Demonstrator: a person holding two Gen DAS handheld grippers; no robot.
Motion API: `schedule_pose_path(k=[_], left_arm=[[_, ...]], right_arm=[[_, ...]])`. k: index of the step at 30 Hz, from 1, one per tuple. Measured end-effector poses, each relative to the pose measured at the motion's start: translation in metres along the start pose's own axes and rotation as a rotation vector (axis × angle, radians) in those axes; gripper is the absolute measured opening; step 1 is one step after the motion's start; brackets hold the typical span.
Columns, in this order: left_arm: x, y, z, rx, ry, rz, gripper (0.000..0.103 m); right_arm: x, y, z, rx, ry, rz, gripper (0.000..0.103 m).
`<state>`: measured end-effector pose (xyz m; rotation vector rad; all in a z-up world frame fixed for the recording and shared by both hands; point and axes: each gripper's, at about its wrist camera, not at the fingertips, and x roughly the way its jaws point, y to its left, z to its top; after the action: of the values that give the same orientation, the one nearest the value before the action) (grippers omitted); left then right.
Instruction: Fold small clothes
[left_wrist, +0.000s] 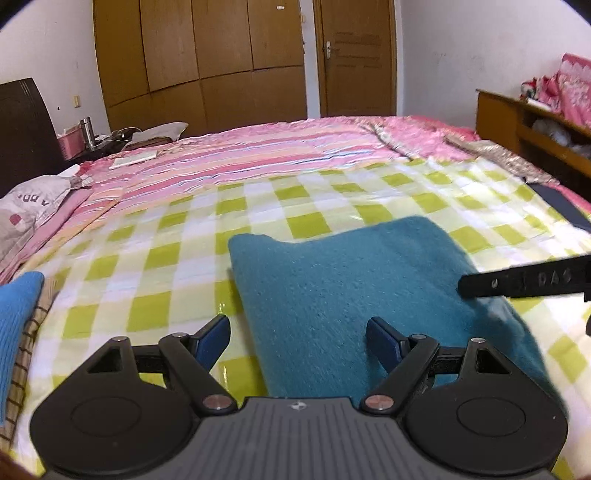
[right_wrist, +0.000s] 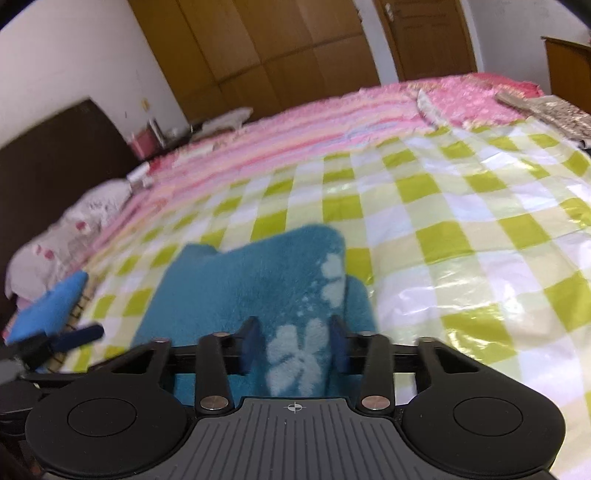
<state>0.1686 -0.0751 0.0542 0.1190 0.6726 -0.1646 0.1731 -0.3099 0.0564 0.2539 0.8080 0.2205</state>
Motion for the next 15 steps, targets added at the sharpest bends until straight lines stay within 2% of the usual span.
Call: schedule_pose_path(k=[7,11,15], left_arm=[[0.007,-0.004,-0.003,-0.005,0.014,-0.002,0.089],[0.007,-0.009,-0.001,0.005,0.026,0.019,0.089],[0.002,-0.009,-0.002,0.000,0.030,0.034,0.089]], right_arm=[[0.023,-0.002,-0.007,-0.078,0.024,-0.096,0.030],[0.029,-0.011,-0.011,-0.003,0.020,-0.097,0.034],[0.018,-0.002,-0.009,-0.025,0.017,-0.118,0.034]])
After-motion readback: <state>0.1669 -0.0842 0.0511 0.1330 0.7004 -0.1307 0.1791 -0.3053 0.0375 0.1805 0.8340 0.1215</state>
